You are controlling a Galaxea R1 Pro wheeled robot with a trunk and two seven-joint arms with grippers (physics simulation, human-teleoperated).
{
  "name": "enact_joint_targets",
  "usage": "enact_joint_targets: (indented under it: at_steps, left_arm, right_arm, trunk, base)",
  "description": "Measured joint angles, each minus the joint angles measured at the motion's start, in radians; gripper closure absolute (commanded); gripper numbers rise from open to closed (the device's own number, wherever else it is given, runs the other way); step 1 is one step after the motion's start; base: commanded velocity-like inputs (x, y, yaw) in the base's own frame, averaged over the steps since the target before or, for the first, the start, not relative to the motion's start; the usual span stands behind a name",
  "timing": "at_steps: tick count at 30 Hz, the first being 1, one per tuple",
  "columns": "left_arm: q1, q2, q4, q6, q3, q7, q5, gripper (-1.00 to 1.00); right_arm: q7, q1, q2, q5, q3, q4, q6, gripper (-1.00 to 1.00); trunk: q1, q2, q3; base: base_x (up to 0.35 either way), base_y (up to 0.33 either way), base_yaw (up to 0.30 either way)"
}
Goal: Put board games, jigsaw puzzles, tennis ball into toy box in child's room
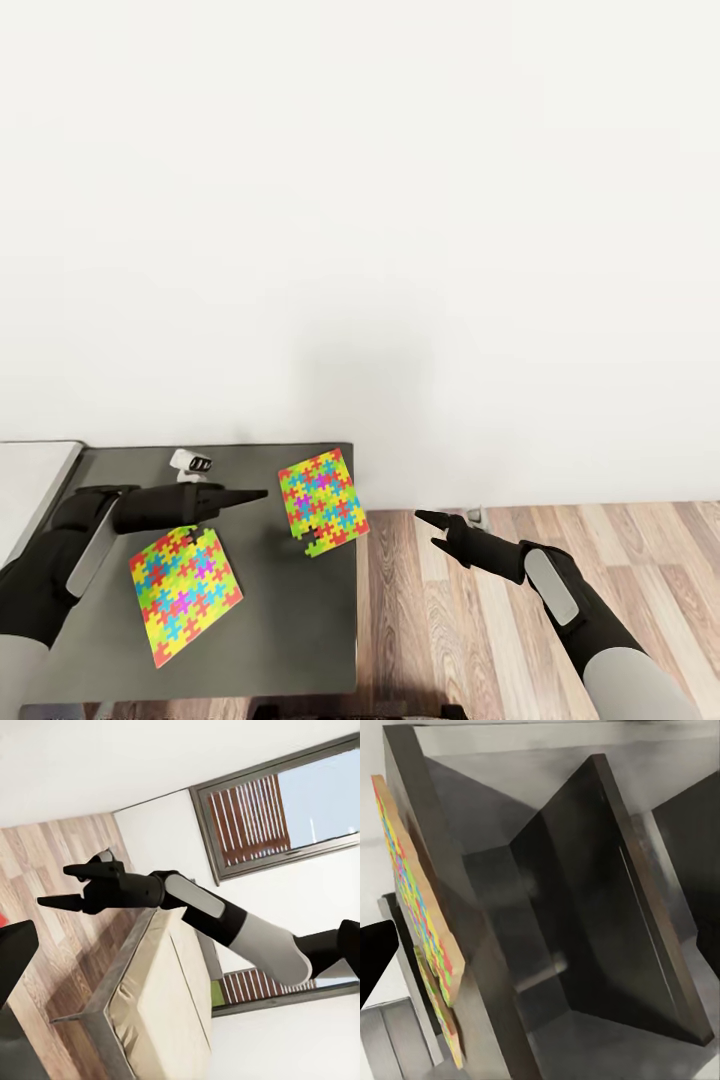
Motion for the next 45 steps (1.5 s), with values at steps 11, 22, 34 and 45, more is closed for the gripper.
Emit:
enact_joint_targets:
  at_steps: [11, 22, 34, 45]
  left_arm:
    - [0.057, 0.000, -0.151, 0.027, 0.001, -0.002, 0.002, -1.00]
    - [0.082, 0.004, -0.219, 0.037, 0.009, -0.088, 0.004, -1.00]
    - [0.101, 0.007, -0.227, 0.033, 0.068, -0.099, 0.002, -1.00]
    - [0.107, 0.007, -0.227, 0.033, 0.072, -0.099, -0.004, -1.00]
  right_arm:
    - [-0.001, -0.005, 0.023, 0.002, 0.004, -0.002, -0.002, -1.00]
    - [0.000, -0.025, 0.052, 0.042, 0.008, -0.017, -0.005, -1.00]
    - [0.001, -0.026, 0.058, 0.051, 0.136, -0.088, -0.034, -1.00]
    - [0.002, -0.026, 0.059, 0.051, 0.160, -0.095, -0.065, -1.00]
  trunk:
    - [0.000, 0.000, -0.018]
    - [0.000, 0.000, -0.036]
    - [0.000, 0.000, -0.053]
    - [0.000, 0.000, -0.055]
  base:
    - [0.000, 0.000, 0.000]
    - [0.000, 0.000, 0.000]
    - [0.000, 0.000, 0.000]
    - [0.000, 0.000, 0.000]
